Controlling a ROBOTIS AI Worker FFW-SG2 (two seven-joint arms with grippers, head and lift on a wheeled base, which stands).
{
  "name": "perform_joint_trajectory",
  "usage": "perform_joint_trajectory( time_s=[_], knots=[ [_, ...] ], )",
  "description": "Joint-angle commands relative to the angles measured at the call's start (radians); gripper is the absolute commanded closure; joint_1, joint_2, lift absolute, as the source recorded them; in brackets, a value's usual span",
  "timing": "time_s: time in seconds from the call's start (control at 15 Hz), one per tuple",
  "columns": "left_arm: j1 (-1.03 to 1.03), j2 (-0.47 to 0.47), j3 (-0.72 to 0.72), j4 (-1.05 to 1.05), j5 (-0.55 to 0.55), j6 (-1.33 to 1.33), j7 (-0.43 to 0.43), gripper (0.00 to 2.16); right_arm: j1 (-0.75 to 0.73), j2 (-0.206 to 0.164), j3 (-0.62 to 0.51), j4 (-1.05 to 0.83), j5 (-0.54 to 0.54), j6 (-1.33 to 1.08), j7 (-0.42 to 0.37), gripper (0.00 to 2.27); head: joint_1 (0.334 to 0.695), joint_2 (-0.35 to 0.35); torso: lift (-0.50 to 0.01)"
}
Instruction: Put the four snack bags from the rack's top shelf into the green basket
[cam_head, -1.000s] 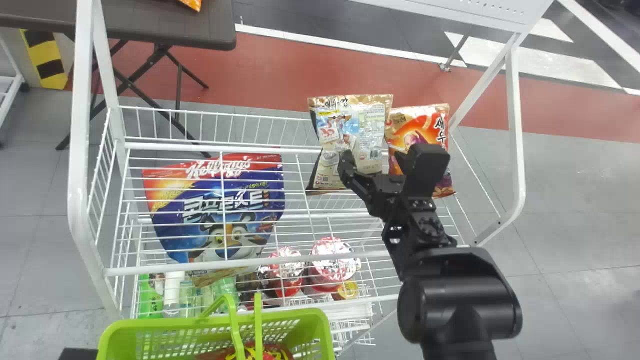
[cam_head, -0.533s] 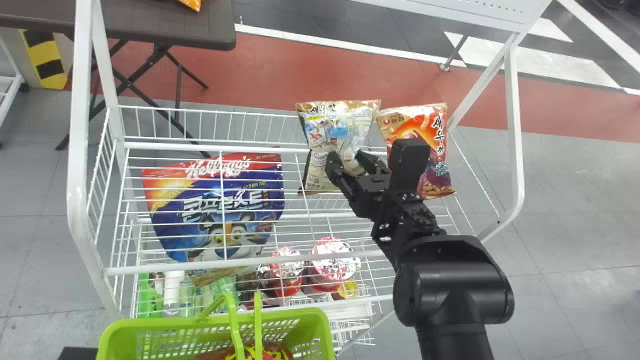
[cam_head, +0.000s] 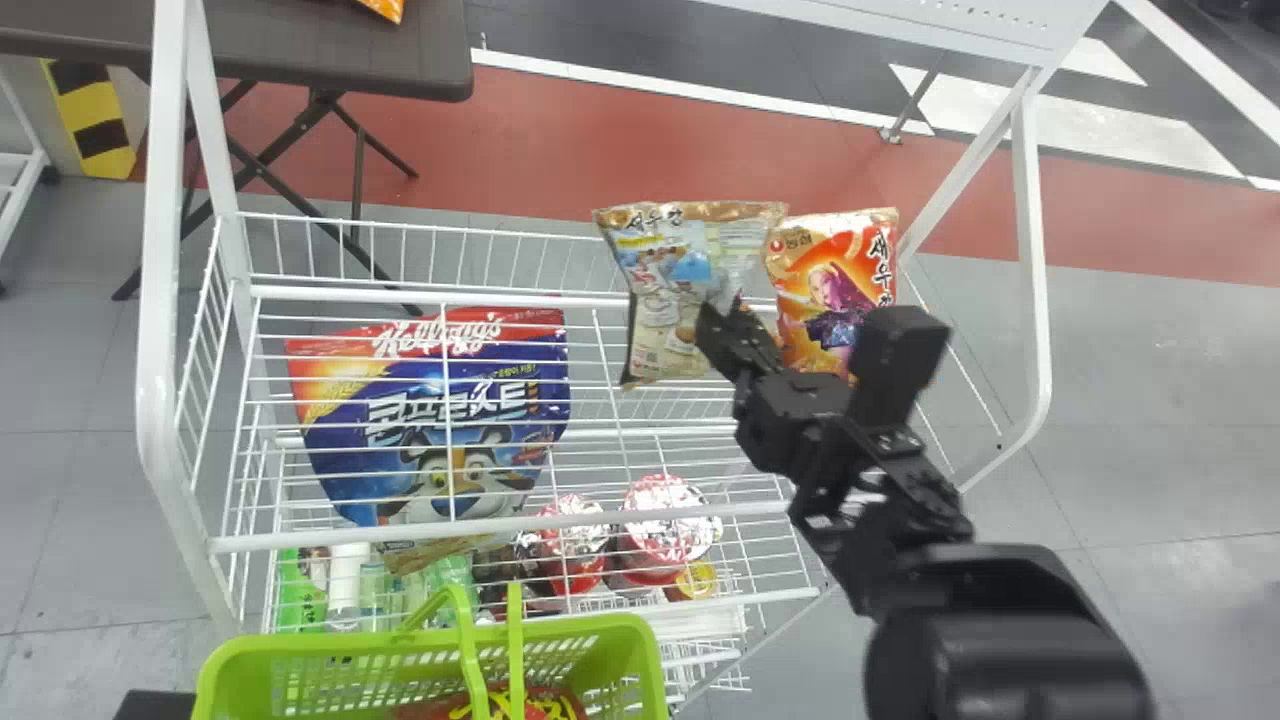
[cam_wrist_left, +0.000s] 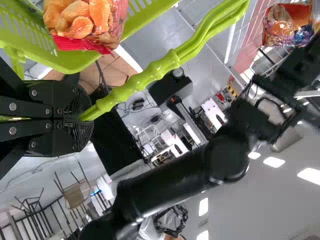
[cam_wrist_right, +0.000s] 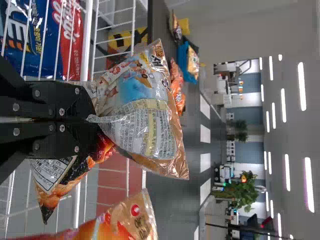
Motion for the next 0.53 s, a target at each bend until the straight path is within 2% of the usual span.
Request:
perform_joint_trajectory(
  time_s=[0.0, 0.2, 0.27, 0.4, 0.47],
  knots=[
    [-0.001, -0.005, 0.000, 0.000, -0.002, 0.000, -0.001, 1.90, 0.094, 0.000, -0.082, -0.179, -0.104, 0.133, 0.025, 2.11, 0.695, -0.350, 0.000],
    [-0.001, -0.015, 0.000, 0.003, -0.005, 0.000, -0.001, 1.90, 0.183, 0.008, -0.253, -0.390, -0.233, 0.614, 0.125, 2.11, 0.695, -0.350, 0.000],
    [-0.001, -0.016, 0.000, 0.005, -0.006, 0.000, 0.000, 1.90, 0.199, 0.015, -0.297, -0.429, -0.258, 0.734, 0.148, 2.11, 0.695, -0.350, 0.000],
    [-0.002, -0.022, -0.002, 0.006, -0.014, 0.000, 0.000, 1.90, 0.209, 0.035, -0.428, -0.472, -0.376, 1.035, 0.220, 2.11, 0.695, -0.350, 0.000],
    [-0.006, -0.025, -0.008, 0.006, -0.020, 0.000, 0.003, 1.90, 0.211, 0.038, -0.474, -0.479, -0.419, 1.098, 0.241, 2.11, 0.695, -0.350, 0.000]
  ],
)
